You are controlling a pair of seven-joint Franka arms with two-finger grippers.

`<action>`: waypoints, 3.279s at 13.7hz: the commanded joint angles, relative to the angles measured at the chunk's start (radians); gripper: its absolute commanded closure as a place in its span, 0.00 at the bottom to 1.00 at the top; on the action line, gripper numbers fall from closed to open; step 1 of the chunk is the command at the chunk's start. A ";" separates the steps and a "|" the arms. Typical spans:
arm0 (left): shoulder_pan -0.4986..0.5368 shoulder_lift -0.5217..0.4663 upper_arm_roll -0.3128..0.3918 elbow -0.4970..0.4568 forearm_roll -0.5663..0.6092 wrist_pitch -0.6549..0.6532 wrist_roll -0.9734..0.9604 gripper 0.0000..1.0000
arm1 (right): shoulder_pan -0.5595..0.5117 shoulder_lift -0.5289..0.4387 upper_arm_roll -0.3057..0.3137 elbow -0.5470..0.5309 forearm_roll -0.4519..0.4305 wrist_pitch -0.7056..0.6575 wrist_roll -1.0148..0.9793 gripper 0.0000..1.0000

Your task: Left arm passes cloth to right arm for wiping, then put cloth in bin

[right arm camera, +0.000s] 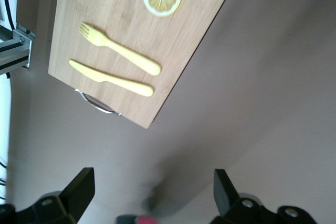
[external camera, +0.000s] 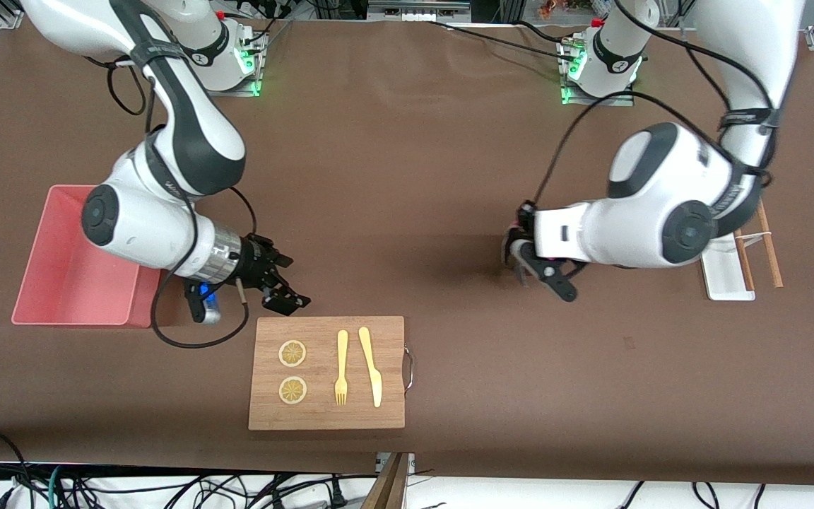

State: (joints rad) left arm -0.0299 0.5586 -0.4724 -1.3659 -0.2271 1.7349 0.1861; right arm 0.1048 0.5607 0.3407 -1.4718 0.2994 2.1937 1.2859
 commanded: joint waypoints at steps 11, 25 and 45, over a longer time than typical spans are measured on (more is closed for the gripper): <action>-0.202 0.041 0.008 0.011 -0.360 0.554 -0.367 1.00 | 0.084 0.099 0.061 0.013 0.012 0.142 0.185 0.00; -0.245 0.041 0.009 0.011 -0.357 0.597 -0.461 1.00 | 0.076 0.085 0.080 -0.004 0.010 0.130 0.173 0.79; -0.088 -0.086 0.021 0.002 0.069 0.225 -0.435 0.00 | 0.053 0.047 0.083 -0.057 -0.005 -0.164 0.058 1.00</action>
State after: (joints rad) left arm -0.1482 0.5264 -0.4540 -1.3529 -0.2332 2.0601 -0.2657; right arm 0.1626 0.6193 0.4161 -1.4994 0.2980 2.0555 1.3787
